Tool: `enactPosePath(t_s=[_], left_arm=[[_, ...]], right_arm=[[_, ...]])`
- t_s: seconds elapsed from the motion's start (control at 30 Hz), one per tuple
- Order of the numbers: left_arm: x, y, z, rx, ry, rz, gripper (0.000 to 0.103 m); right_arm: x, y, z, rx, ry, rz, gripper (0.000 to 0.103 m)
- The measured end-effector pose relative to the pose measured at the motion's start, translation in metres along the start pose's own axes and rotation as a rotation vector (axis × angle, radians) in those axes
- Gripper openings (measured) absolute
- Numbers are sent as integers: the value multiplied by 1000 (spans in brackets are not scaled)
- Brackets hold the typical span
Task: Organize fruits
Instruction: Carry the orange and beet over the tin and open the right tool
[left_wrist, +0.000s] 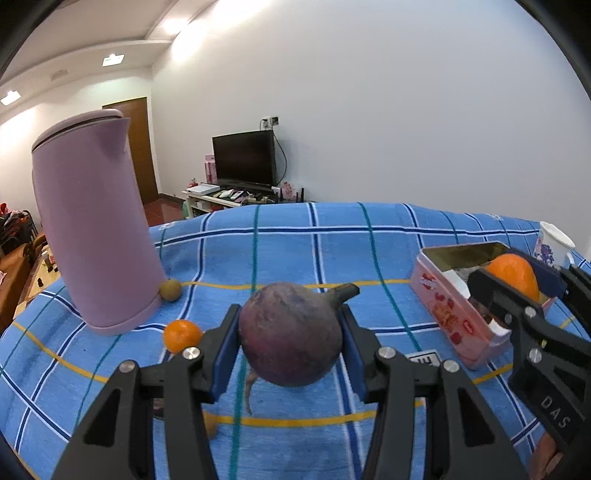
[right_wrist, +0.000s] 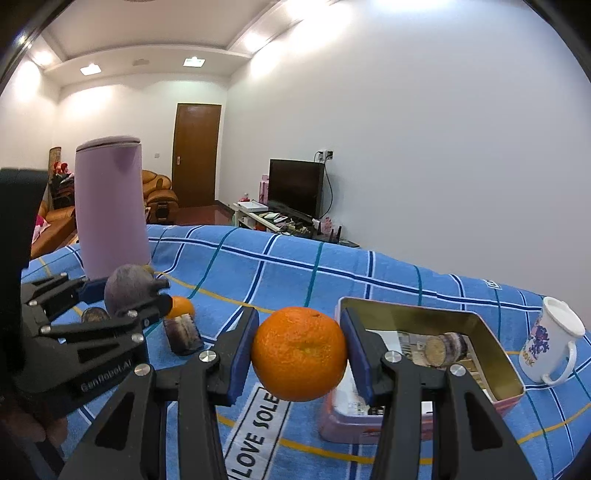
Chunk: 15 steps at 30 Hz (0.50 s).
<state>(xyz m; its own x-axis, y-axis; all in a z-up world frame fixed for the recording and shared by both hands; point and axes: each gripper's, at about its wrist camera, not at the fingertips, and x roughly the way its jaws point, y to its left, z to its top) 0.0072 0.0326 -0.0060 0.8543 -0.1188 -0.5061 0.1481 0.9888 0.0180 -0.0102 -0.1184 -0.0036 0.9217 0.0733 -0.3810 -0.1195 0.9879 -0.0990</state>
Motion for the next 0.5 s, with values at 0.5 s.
enactPosePath(t_s=[0.5], left_arm=[[2,-36,4,36,3,-12,52]], right_arm=[[-7,-30,-3,30,-7,-25,48]])
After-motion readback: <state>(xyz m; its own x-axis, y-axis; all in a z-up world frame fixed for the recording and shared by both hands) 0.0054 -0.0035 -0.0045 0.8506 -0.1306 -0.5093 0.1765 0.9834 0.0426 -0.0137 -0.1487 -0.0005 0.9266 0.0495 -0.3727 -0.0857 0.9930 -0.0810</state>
